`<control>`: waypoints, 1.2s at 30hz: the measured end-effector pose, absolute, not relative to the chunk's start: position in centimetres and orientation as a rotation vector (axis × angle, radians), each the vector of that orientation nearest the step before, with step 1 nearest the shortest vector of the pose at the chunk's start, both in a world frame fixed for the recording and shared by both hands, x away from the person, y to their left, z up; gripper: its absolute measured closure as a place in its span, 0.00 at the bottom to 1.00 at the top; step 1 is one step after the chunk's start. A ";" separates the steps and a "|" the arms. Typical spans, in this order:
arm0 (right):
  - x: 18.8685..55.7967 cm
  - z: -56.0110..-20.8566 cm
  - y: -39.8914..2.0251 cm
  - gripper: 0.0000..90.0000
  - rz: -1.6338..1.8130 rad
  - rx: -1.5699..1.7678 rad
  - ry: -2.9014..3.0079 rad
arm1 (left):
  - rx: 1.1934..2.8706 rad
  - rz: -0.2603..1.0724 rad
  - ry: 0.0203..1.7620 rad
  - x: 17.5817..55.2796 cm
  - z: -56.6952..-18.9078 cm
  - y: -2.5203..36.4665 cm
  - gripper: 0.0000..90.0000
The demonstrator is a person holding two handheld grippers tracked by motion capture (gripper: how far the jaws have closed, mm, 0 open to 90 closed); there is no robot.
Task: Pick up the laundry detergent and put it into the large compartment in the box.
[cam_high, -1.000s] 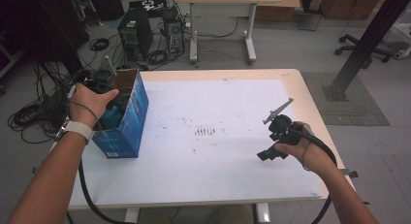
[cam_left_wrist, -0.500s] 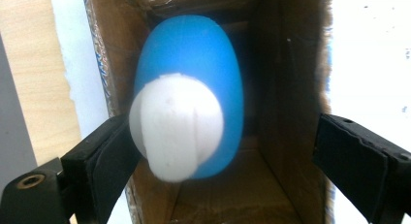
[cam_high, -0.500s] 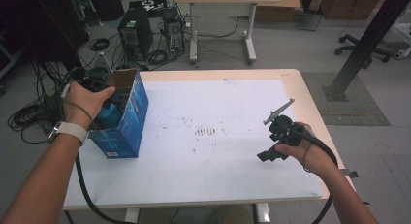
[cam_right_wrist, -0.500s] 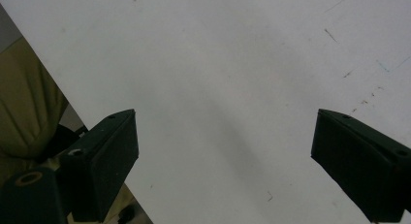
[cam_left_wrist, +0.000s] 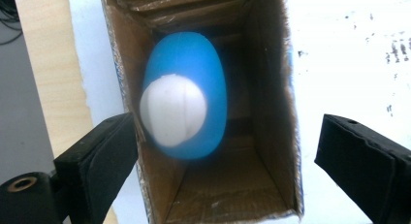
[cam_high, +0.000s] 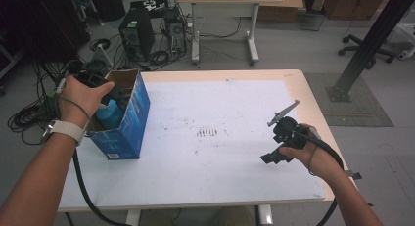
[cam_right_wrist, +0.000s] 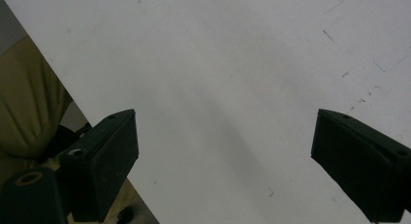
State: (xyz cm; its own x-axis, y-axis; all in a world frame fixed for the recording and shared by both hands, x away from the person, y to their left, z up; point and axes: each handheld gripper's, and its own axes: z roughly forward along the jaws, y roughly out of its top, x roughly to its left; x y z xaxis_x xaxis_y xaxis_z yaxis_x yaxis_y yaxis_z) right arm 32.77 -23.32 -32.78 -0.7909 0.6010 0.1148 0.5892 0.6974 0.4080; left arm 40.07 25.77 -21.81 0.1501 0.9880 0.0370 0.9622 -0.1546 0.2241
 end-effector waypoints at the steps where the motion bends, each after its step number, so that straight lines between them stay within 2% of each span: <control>1: 32.7 -32.7 -23.3 0.11 0.677 1.003 2.868 | 2.273 0.277 1.935 40.0 -21.5 25.6 0.09; 11: 32.4 -32.3 -23.4 0.11 0.684 0.994 2.860 | 2.300 0.363 1.842 39.1 -18.3 23.6 0.09; 36: 31.9 -31.1 -22.9 0.11 0.705 0.966 2.844 | 2.306 0.313 1.721 36.8 -14.8 19.3 0.09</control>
